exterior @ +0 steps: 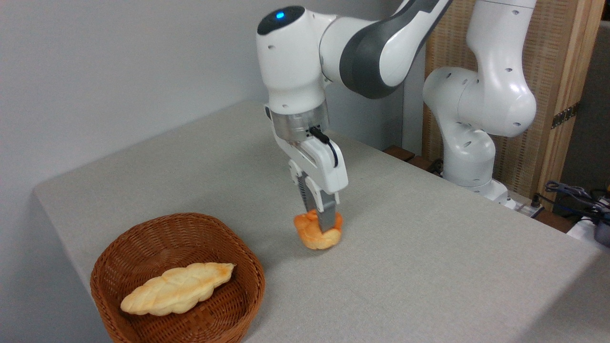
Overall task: Put bread into the basket
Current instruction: 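Lift the bun and carry it over the wicker basket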
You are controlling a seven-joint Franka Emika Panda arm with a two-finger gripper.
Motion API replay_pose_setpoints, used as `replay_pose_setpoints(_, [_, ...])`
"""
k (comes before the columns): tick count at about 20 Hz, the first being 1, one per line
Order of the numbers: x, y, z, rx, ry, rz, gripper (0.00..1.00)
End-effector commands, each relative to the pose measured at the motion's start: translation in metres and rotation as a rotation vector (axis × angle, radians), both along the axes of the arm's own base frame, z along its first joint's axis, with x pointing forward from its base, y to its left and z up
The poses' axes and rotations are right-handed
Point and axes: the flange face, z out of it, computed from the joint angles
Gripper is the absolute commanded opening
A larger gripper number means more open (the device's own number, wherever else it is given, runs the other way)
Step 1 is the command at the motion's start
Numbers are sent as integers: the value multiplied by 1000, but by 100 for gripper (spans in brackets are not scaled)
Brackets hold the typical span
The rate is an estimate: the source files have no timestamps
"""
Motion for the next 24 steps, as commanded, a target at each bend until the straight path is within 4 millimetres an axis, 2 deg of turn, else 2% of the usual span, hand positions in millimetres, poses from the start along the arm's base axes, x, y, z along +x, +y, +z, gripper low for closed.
replay_pose_setpoints(1, [35, -7, 24, -106, 5, 77, 25])
replay_pose_setpoints(6, [79, -4, 64, -172, -57, 217, 25])
replay_pose_setpoints(10, [103, 23, 87, -263, -105, 314, 26])
replay_pose_setpoints(11, [110, 24, 90, -282, -112, 324, 27])
replay_pose_setpoints(15, [151, 24, 87, -334, -124, 393, 30])
replay_pose_setpoints(17, [169, 18, 76, -329, -118, 394, 30])
replay_pose_setpoints(22, [195, 20, 58, -315, -207, 401, 31])
replay_pose_setpoints(23, [196, 19, 57, -314, -212, 401, 36])
replay_pose_setpoints(24, [198, 17, 55, -317, -213, 401, 60])
